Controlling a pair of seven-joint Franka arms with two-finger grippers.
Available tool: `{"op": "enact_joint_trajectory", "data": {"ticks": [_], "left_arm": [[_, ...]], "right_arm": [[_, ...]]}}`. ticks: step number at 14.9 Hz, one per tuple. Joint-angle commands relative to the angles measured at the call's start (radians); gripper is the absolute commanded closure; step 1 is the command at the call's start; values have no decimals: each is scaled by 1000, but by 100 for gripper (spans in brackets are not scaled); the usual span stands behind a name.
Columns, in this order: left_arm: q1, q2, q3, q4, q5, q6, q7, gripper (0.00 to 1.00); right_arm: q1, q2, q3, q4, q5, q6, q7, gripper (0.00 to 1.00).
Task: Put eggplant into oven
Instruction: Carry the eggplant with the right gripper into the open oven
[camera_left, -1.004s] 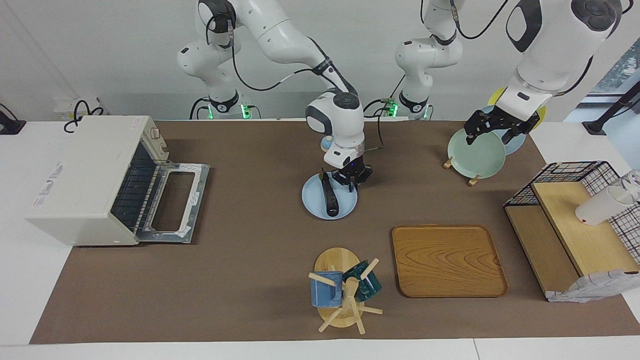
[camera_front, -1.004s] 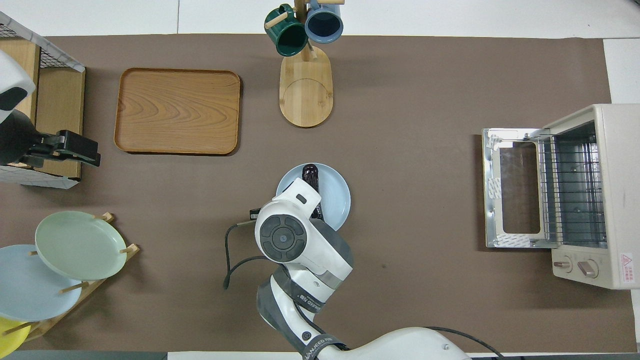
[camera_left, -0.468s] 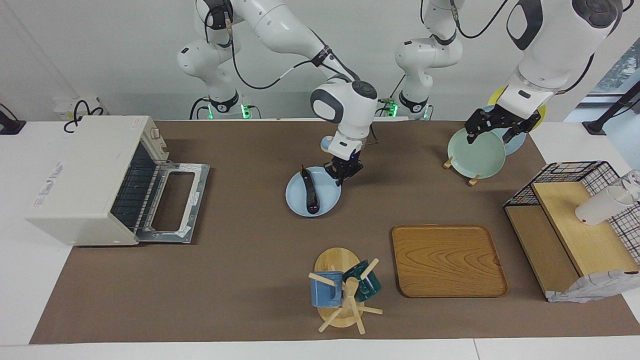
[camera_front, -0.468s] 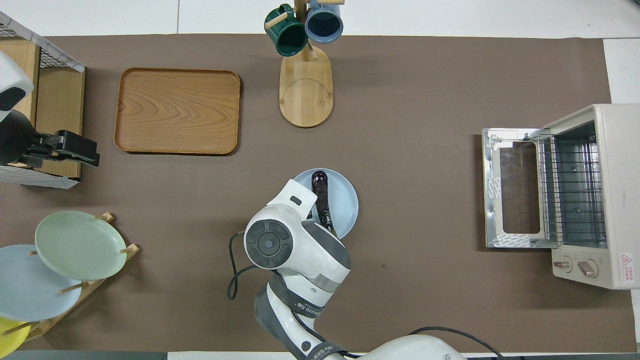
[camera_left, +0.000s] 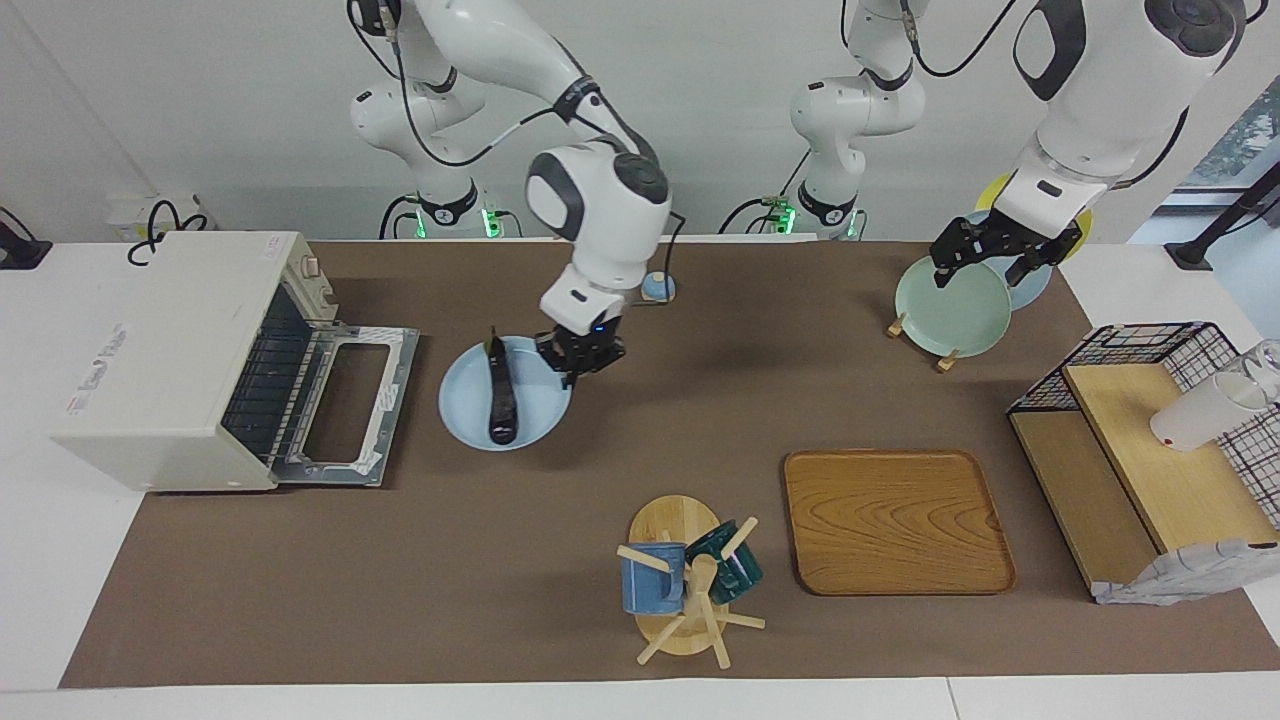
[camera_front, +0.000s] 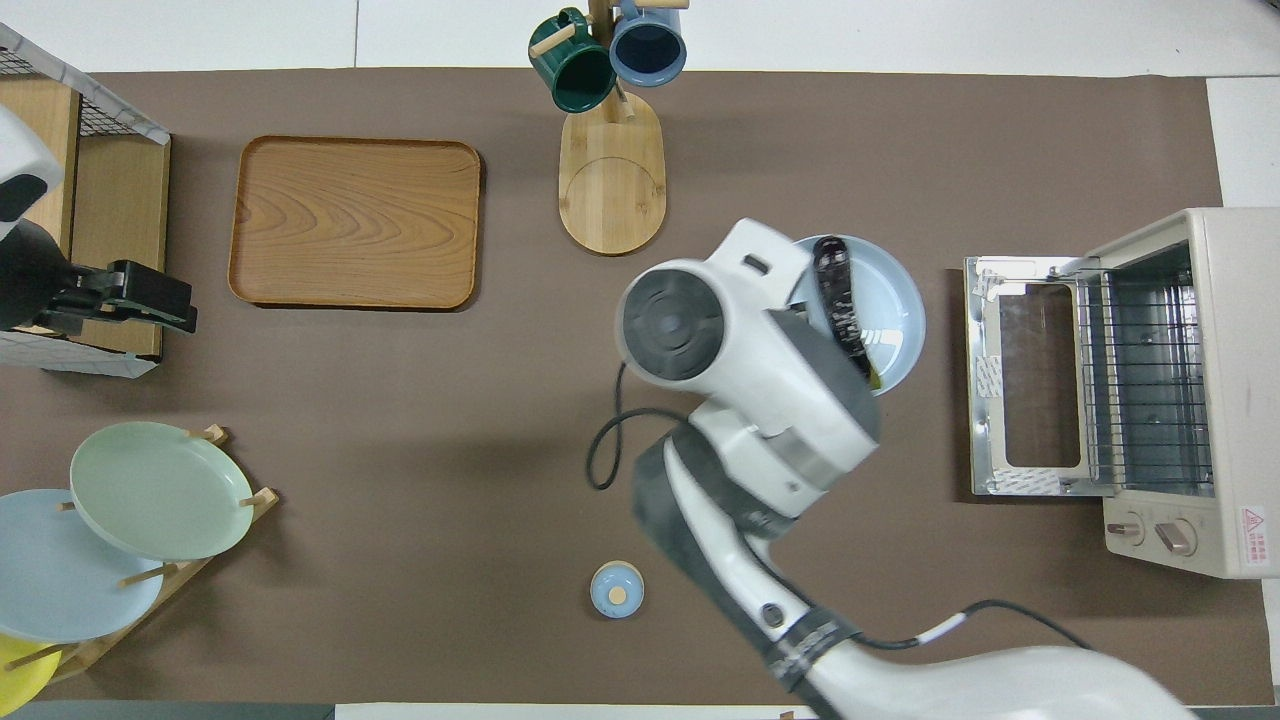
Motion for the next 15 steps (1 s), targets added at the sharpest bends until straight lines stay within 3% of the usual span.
{"op": "enact_joint_trajectory", "data": {"ticks": [1,3,7,12,15], "left_arm": [[17,-28,-9,-32,13,18,14,0],[17,-28,-9,-32,13,19,13,0],[17,-28,-9,-32,13,18,14,0],[17,-28,-9,-32,13,18,13,0],[17,-28,-9,-32,13,18,13,0]], "right_arm": [[-152,-158,20,-165,-12,-7,-157,100],[-235,-212,21,-237,-6,4,-214,100],[-306,-258,21,-324,3,30,-247,100],[-460,-299,21,-481,14,211,-403,100],[-496,-324,20,-571,28,317,-451,100]]}}
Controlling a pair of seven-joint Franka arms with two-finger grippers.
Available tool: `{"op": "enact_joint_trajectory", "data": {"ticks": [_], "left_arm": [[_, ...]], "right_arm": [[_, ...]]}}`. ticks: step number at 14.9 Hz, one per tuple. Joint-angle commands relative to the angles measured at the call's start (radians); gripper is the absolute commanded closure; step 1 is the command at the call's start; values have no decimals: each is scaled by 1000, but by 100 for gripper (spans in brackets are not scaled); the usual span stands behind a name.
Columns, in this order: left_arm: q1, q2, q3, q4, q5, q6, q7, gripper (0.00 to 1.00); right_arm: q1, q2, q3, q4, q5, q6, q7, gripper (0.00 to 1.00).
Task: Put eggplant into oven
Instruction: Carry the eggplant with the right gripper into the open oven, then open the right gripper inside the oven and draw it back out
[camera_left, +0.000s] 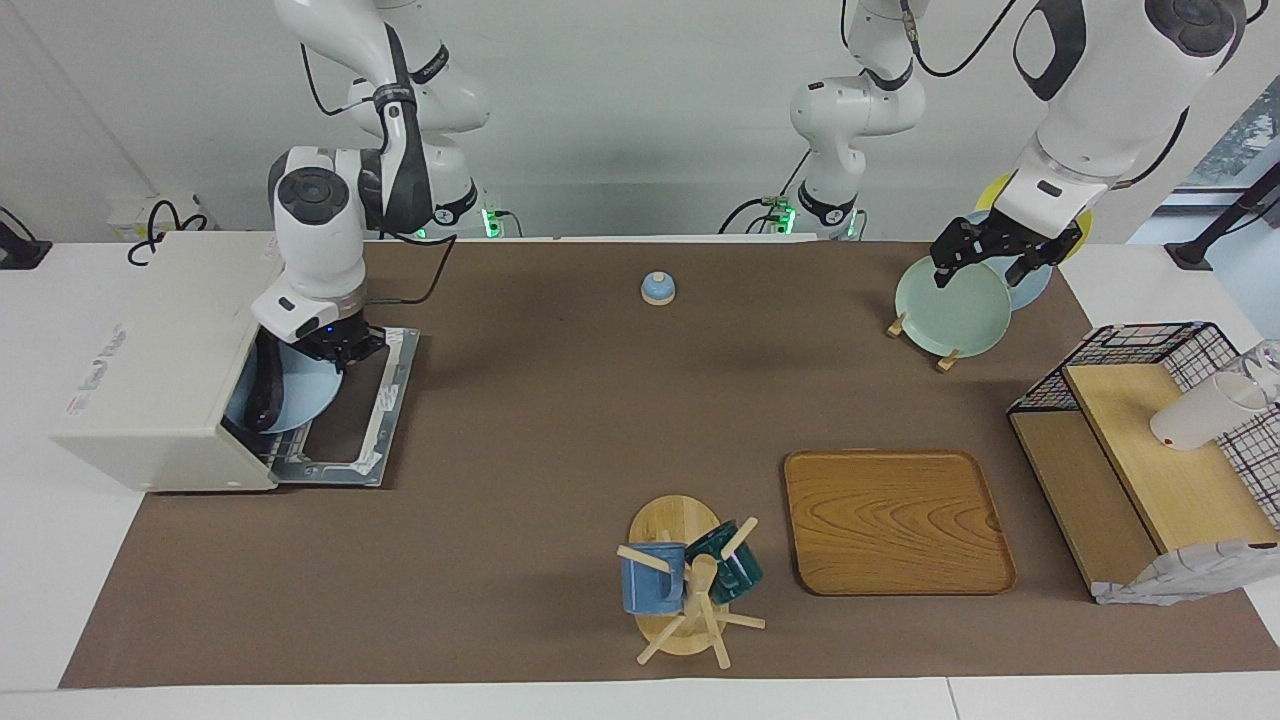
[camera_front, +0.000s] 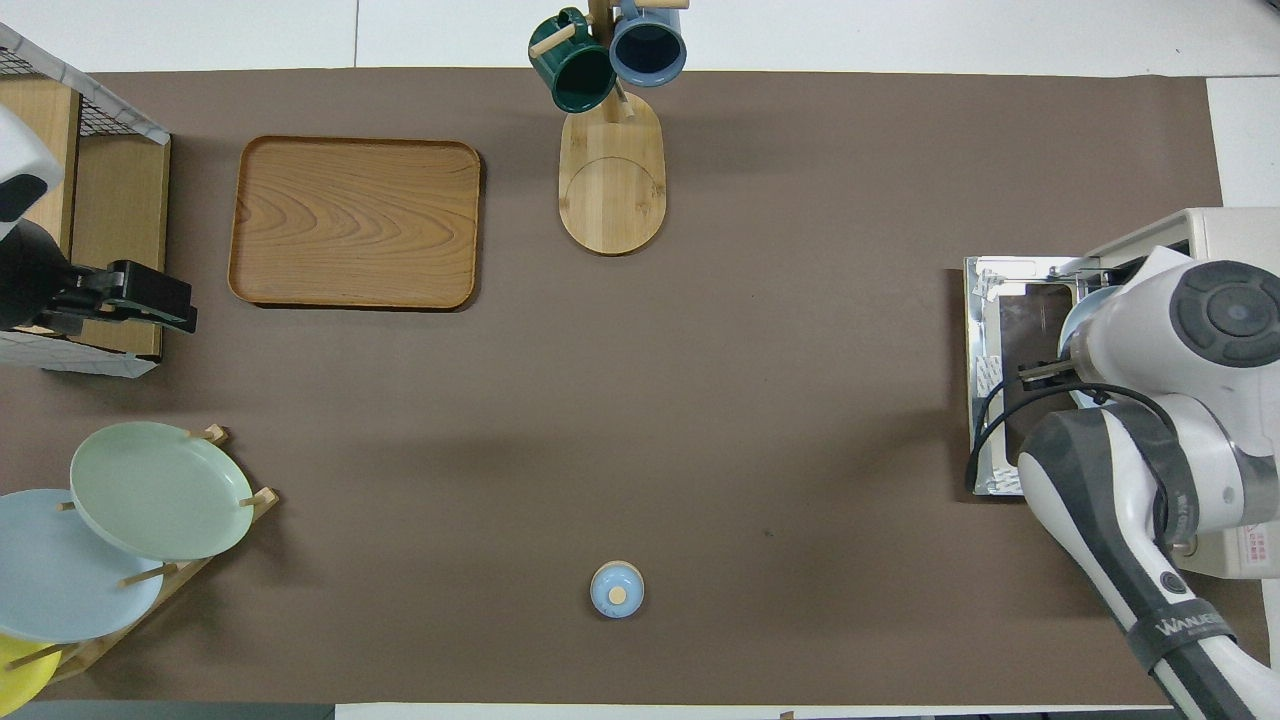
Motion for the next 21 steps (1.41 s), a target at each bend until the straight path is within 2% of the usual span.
{"op": "enact_joint_trajectory", "data": {"ticks": [1,3,4,6,9,10,12,14,18,21], "left_arm": [[17,-28,-9,-32,13,18,14,0],[17,-28,-9,-32,13,18,13,0],[17,-28,-9,-32,13,18,13,0],[17,-28,-9,-32,13,18,14,0],[17,-28,-9,-32,13,18,13,0],[17,-28,-9,-32,13,18,13,0],[17,-28,-9,-32,13,18,14,0],[17,-28,-9,-32,13,18,14,0],[17,-28,-9,-32,13,18,13,0],[17,-28,-9,-32,13,16,13,0]], "right_arm": [[-22,-59,15,-88,21,55,-33,100],[-24,-59,15,-85,22,57,-31,100],[-22,-57,15,-85,22,55,-31,91],[-10,-54,16,-69,22,37,-34,80],[36,-30,21,12,76,-29,-33,80],[60,-20,21,33,105,-32,-30,82],[73,-7,21,47,163,-17,-16,100],[85,58,24,46,254,44,51,100],[110,173,24,41,257,167,111,100],[107,196,22,37,257,176,111,100]]}}
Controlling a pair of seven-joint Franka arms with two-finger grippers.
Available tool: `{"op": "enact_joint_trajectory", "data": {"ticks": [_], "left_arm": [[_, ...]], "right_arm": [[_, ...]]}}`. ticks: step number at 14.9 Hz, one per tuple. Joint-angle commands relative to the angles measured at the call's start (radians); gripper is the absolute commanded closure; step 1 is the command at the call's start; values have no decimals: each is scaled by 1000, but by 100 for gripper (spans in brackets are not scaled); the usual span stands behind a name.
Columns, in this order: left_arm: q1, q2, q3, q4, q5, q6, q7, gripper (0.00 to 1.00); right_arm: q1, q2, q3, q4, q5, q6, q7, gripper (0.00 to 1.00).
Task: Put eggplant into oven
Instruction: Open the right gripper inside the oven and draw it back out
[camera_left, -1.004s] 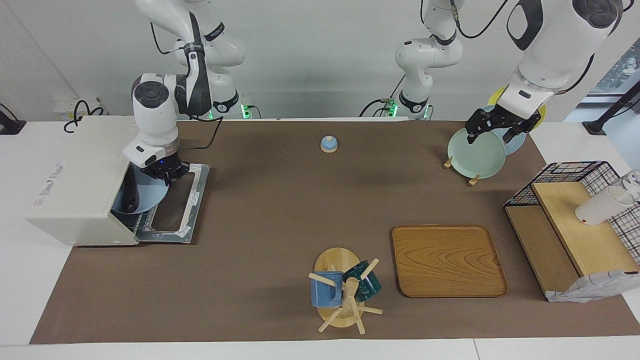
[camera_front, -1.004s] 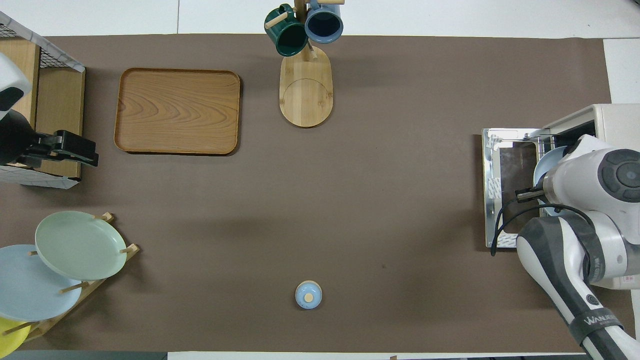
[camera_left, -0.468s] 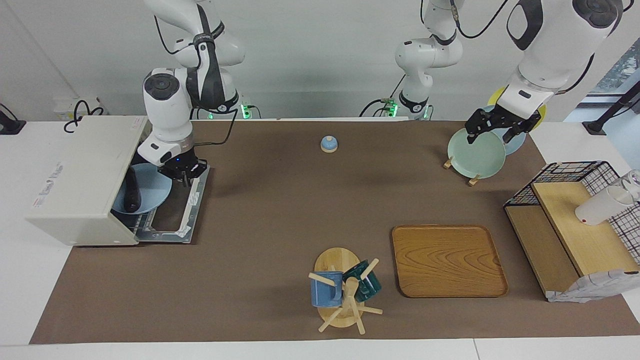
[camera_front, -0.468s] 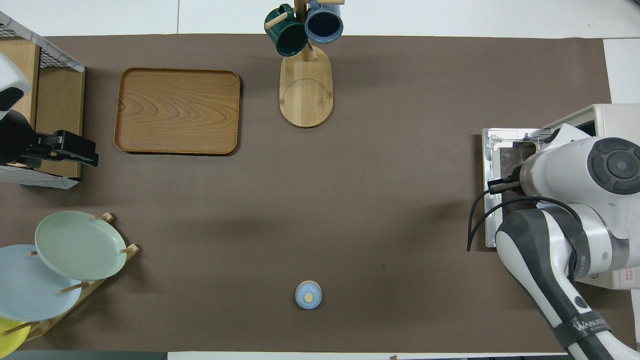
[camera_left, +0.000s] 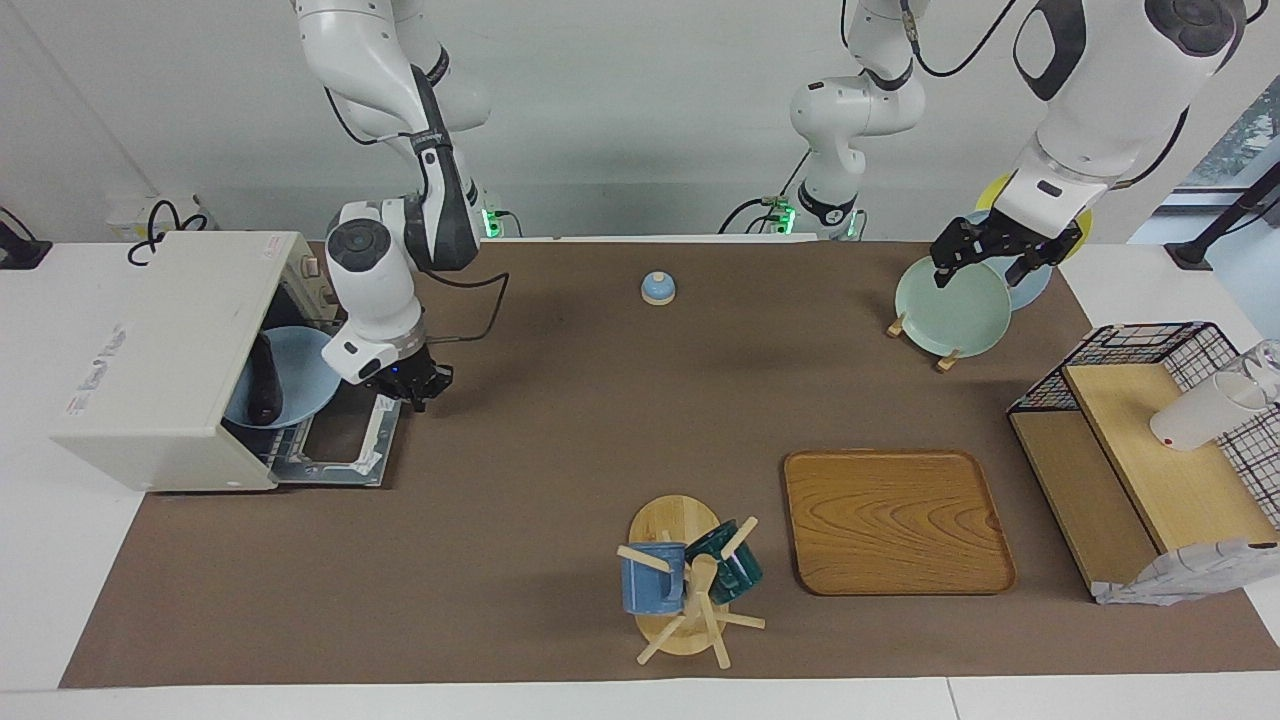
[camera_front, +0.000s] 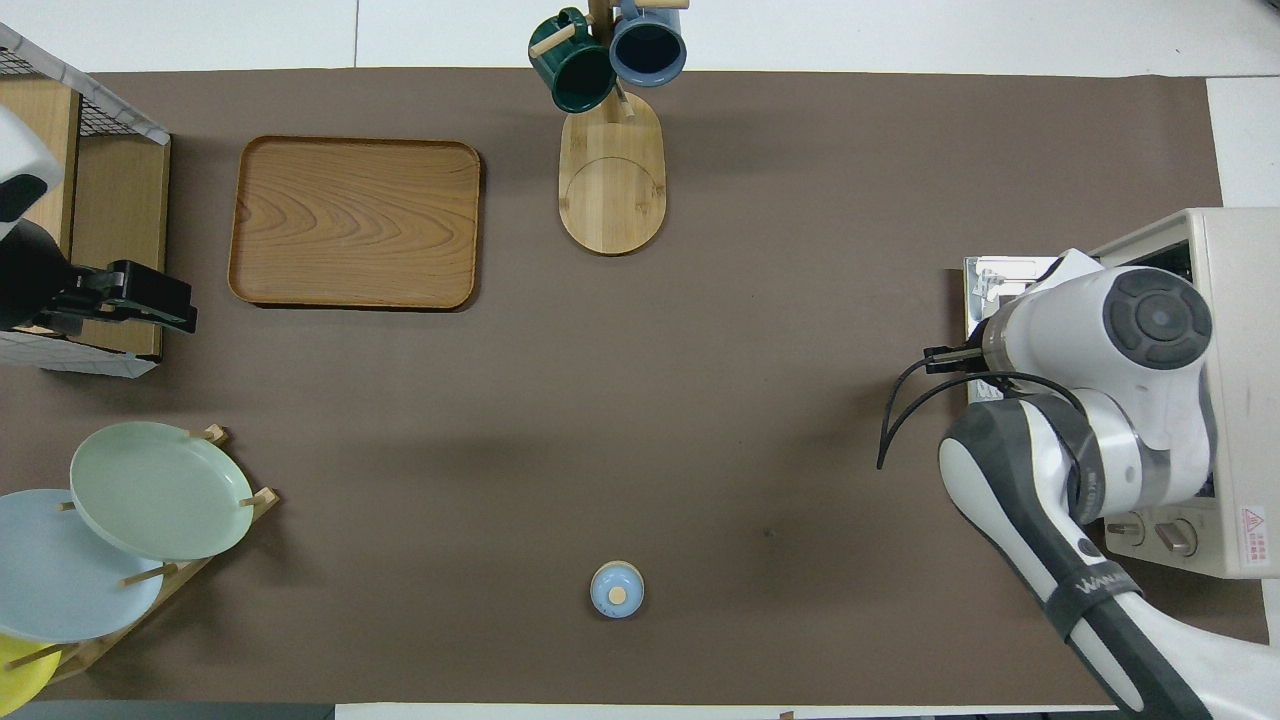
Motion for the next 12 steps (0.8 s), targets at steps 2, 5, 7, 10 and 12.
{"op": "enact_joint_trajectory", "data": {"ticks": [2,5,7,10,12], "left_arm": [[17,-28,-9,-32,14,16,13,0],[17,-28,-9,-32,14,16,13,0],[17,-28,-9,-32,14,16,14,0],[17,-28,-9,-32,14,16,14,0],[17,-28,-9,-32,14,16,14,0]], "right_arm": [[-6,17,2,10,-11,-2,-1,100],[-11,22,2,11,-125,-16,1,100],[-8,20,2,11,-201,-35,1,100],[-5,19,3,25,-280,-75,1,100],[-6,22,3,81,-324,-133,-9,100]]}}
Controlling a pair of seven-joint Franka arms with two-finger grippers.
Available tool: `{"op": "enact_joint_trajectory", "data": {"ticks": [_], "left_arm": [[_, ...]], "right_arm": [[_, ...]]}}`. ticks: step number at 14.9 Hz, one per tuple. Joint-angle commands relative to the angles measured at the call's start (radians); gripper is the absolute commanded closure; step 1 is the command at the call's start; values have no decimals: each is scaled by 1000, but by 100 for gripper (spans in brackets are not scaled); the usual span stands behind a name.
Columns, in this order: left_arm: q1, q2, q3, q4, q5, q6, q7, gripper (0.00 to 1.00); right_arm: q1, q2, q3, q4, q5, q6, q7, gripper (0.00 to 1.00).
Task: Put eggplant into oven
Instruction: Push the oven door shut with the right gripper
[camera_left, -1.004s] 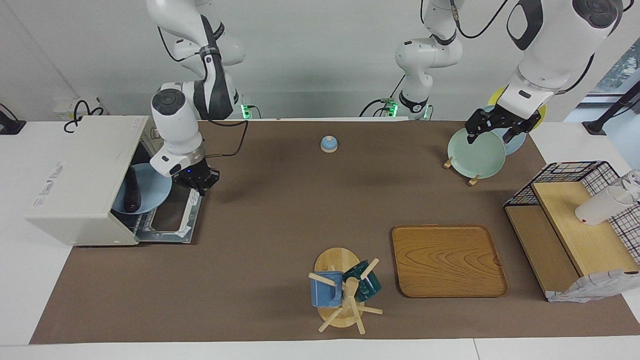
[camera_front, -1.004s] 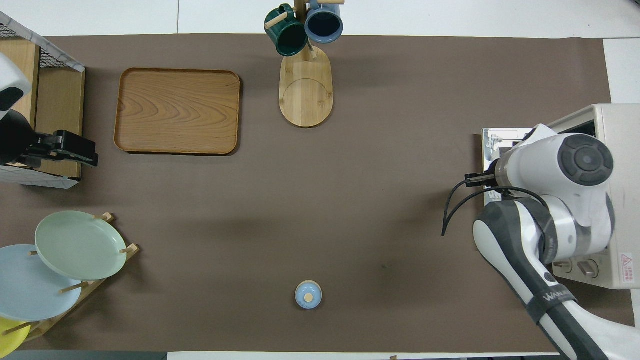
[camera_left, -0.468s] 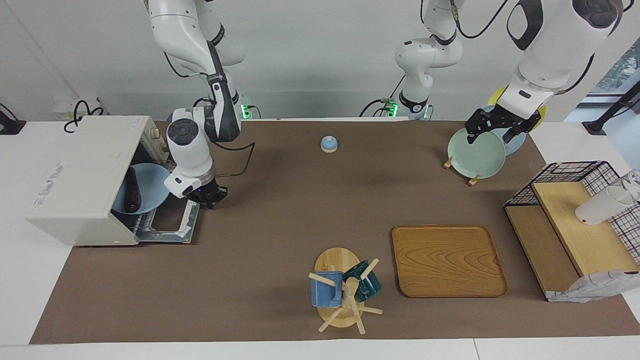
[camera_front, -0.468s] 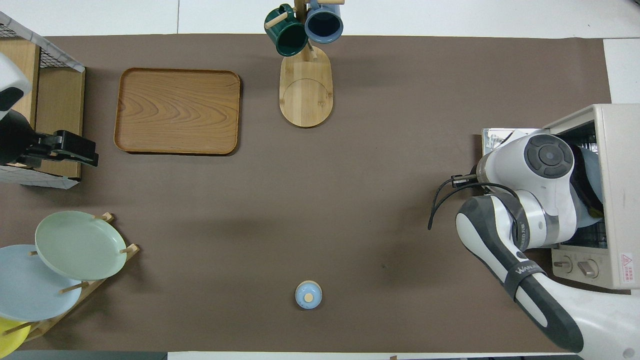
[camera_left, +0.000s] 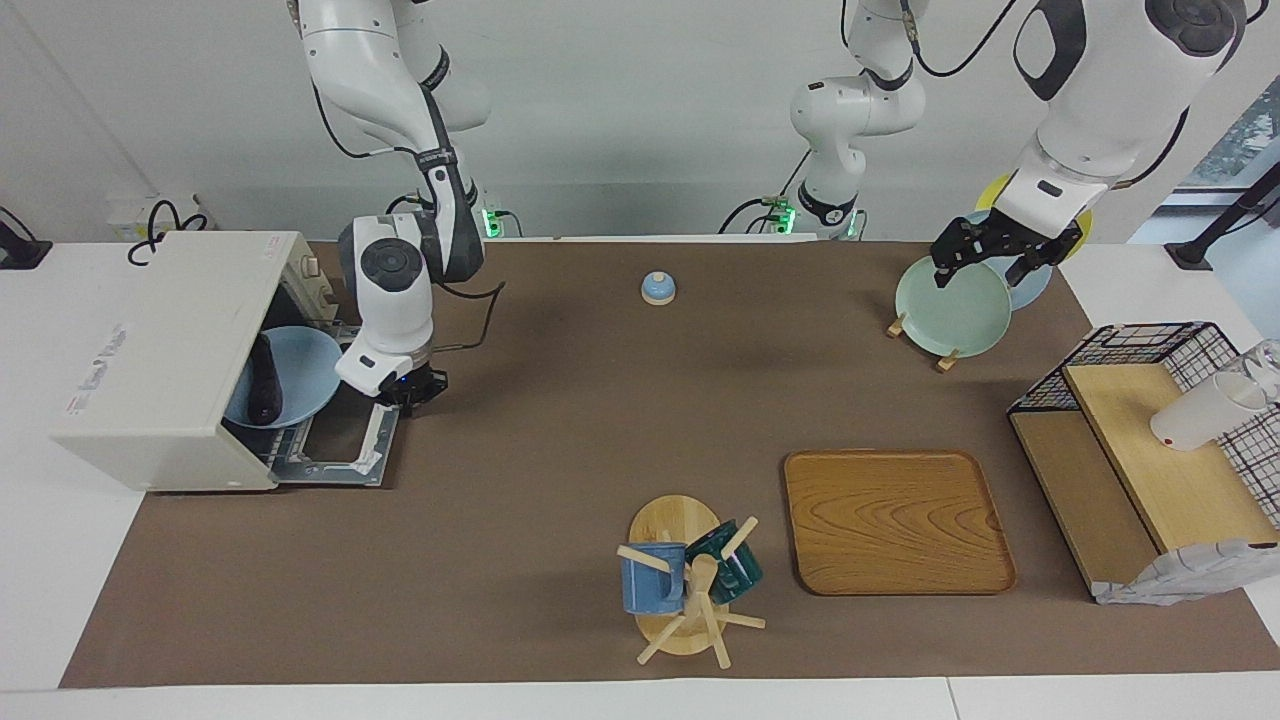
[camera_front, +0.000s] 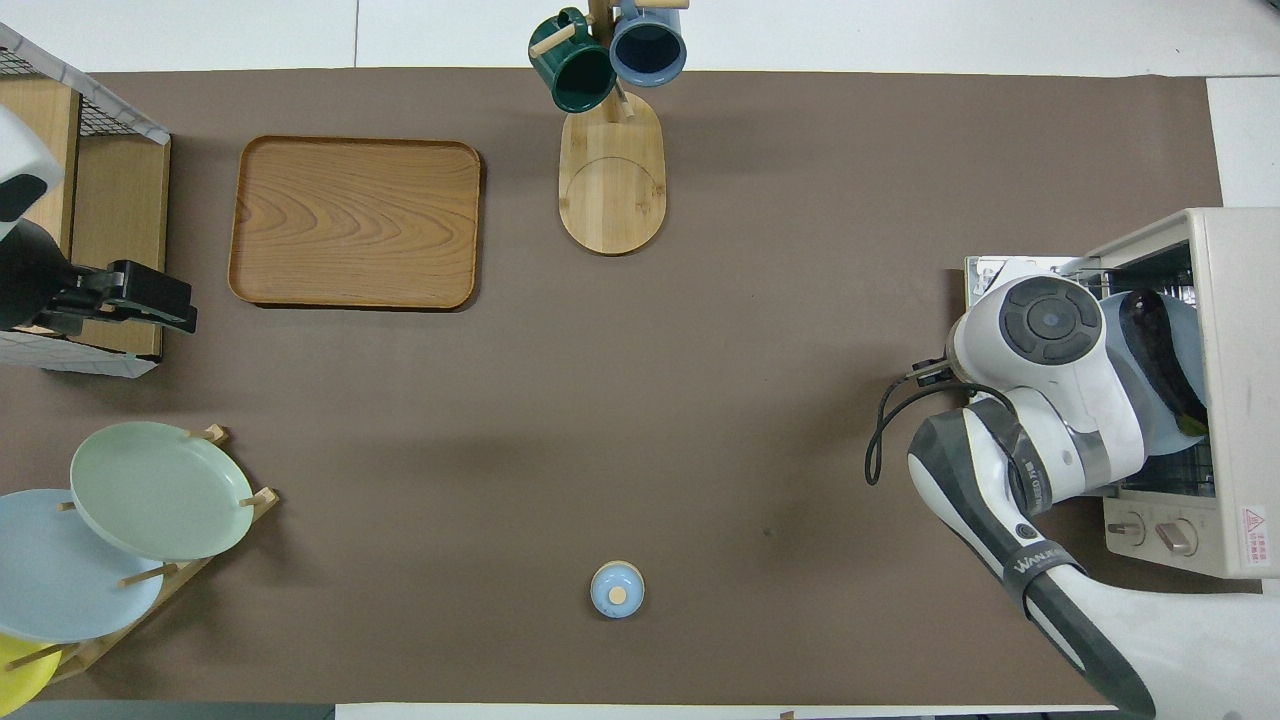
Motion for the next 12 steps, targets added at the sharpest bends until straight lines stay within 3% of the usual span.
{"op": "enact_joint_trajectory", "data": {"ticks": [1,5,12], "left_arm": [[17,-28,-9,-32,14,16,13,0],[17,-28,-9,-32,14,16,14,0],[17,-28,-9,-32,14,16,13,0]], "right_arm": [[-11,6,-6,110,-76,-128,-24,100],[-88,-22,-8,254,-59,-308,-243,100],[-188,-111,-12,248,-27,-383,-407,100]]}}
